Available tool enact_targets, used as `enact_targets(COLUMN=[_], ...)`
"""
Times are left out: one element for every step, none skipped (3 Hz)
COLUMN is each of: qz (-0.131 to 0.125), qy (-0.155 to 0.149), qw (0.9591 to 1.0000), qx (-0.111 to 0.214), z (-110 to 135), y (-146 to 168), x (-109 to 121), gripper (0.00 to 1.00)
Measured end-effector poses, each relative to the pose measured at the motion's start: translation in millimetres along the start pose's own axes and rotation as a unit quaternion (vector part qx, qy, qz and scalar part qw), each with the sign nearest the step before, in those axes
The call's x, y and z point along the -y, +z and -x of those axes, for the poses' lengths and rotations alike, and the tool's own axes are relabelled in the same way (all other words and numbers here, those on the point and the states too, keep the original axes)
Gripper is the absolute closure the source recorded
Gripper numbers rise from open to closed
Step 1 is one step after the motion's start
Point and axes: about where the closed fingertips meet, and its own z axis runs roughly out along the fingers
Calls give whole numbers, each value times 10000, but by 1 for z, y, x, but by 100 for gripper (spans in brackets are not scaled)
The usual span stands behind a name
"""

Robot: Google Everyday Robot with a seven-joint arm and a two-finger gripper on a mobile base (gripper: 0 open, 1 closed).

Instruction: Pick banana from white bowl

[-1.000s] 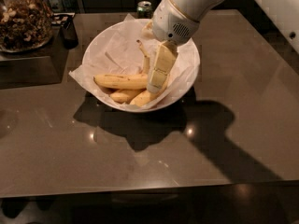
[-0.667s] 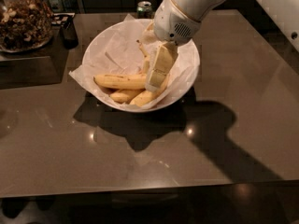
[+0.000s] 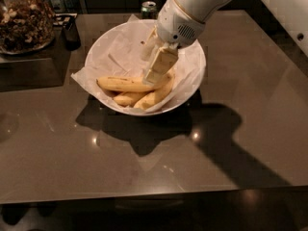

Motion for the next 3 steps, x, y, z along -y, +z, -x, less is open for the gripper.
enact_targets(qz=[193, 381, 530], qy=[-2, 30, 72], qw=[9998, 9993, 9986], qx=[-9, -5, 0], z=[2, 1, -3], y=[15, 31, 45], x=[5, 10, 16], gripper=[36, 37, 38])
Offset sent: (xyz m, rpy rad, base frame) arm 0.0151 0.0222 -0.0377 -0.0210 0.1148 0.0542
